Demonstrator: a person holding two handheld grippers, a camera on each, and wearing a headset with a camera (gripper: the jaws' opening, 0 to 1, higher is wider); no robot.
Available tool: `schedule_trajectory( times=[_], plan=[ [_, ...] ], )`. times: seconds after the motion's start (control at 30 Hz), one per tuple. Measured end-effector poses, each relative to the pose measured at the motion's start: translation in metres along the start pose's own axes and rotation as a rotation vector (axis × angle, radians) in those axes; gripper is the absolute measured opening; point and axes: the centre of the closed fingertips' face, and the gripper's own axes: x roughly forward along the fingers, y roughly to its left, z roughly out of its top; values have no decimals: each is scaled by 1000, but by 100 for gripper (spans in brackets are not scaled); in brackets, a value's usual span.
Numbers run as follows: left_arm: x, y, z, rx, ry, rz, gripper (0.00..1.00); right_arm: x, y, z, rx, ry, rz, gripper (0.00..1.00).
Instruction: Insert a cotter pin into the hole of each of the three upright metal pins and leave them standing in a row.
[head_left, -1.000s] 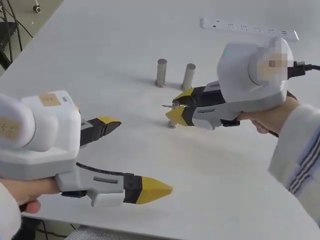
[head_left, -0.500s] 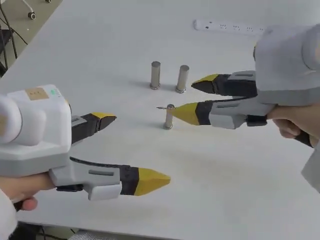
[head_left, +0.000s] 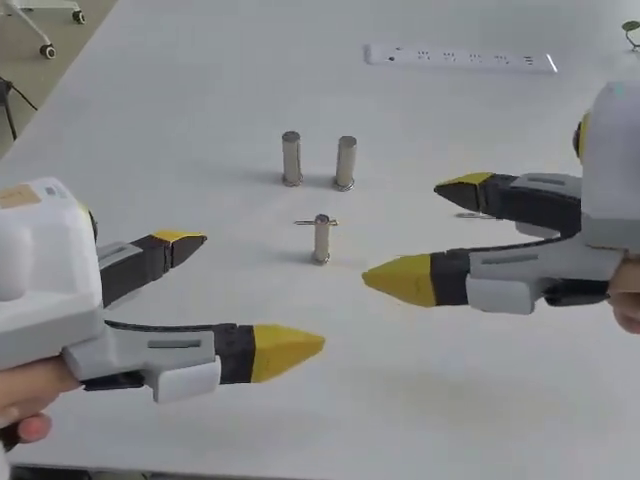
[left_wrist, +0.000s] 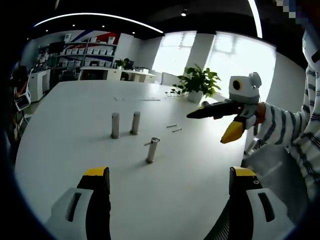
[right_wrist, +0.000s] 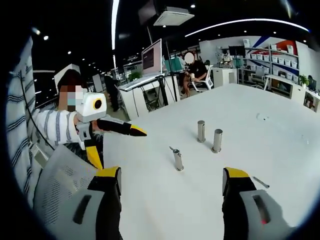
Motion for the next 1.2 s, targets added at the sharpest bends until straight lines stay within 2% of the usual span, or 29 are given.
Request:
schedule_trajectory(
  times=[0.17,0.23,0.37,0.47,0.6,0.67,0.8,1.0,1.1,1.2],
  plan=[
    [2,0,1,-4,4,-2,99,-14,-2,-15,71,4,-29,87],
    [3,1,1,-4,7,-2,99,-18,-2,-14,124,-21,-41,91],
    [3,1,2,-5,10,-3,99,-22,-3,-17,135,-14,-61,98],
    [3,3,5,10,6,-4,99,-22,3,-13,189,-42,-42,98],
    [4,8,9,26,10,-6,99,-18,7,-19,154,-4,-55,98],
    [5,13,13,39,6,-6,99,-16,7,-22,152,10,-65,98],
    [8,23,22,58,-4,7,99,-13,12,-25,174,18,-53,98],
    [15,39,40,87,-33,28,95,-10,20,-31,172,60,-36,96],
    [22,47,52,98,-55,38,95,-11,23,-32,185,62,-26,96],
    [30,56,59,102,-60,52,92,-13,21,-28,189,50,-33,95]
  ],
)
